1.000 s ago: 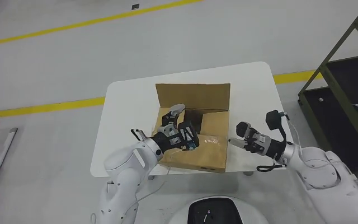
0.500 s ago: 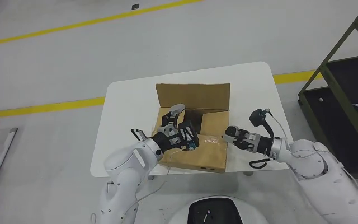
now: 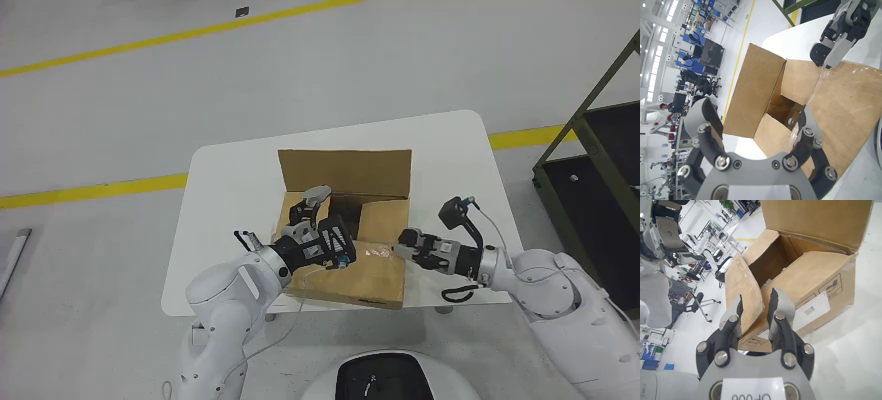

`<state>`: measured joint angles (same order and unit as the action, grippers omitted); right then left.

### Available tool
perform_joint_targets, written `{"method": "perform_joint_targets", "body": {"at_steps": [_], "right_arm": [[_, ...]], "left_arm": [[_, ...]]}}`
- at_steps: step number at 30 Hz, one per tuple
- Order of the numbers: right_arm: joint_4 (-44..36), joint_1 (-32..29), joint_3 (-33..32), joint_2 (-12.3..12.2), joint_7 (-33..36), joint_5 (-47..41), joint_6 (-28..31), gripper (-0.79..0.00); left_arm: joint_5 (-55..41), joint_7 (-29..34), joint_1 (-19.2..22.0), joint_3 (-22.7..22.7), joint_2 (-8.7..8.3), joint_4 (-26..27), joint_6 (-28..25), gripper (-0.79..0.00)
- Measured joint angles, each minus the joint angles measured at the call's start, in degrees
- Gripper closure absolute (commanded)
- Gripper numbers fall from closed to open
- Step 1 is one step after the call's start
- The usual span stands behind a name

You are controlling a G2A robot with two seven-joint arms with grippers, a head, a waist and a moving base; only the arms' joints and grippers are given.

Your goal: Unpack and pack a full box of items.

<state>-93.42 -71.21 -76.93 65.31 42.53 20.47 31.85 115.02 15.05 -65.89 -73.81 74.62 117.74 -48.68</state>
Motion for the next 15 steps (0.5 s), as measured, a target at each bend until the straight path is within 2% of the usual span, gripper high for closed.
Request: {"method": "perform_joint_targets", "body": {"at_steps": [15], "right_arm": [[-2.31, 0.89, 1.10, -1.06, 7.67, -6.29, 1.12, -0.360]], "left_arm": [[0.00, 0.00, 0.00, 0.00, 0.00, 0.00, 0.00, -0.785]]}}
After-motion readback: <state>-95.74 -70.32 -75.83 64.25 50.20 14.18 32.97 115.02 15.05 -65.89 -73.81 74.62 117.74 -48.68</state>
